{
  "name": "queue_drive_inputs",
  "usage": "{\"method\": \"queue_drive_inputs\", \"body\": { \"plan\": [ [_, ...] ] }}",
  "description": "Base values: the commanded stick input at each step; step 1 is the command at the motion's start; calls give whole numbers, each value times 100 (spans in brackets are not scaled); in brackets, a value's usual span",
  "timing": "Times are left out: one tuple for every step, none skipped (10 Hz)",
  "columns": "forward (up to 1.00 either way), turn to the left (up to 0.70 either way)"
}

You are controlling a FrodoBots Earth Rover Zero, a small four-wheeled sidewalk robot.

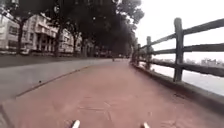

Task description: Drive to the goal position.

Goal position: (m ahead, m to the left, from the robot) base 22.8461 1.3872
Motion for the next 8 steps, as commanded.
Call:
{"method": "queue_drive_inputs", "body": {
  "plan": [
    [70, -8],
    [70, -28],
    [70, -17],
    [70, -6],
    [70, 0],
    [70, 0],
    [70, 0],
    [70, 0]
  ]
}}
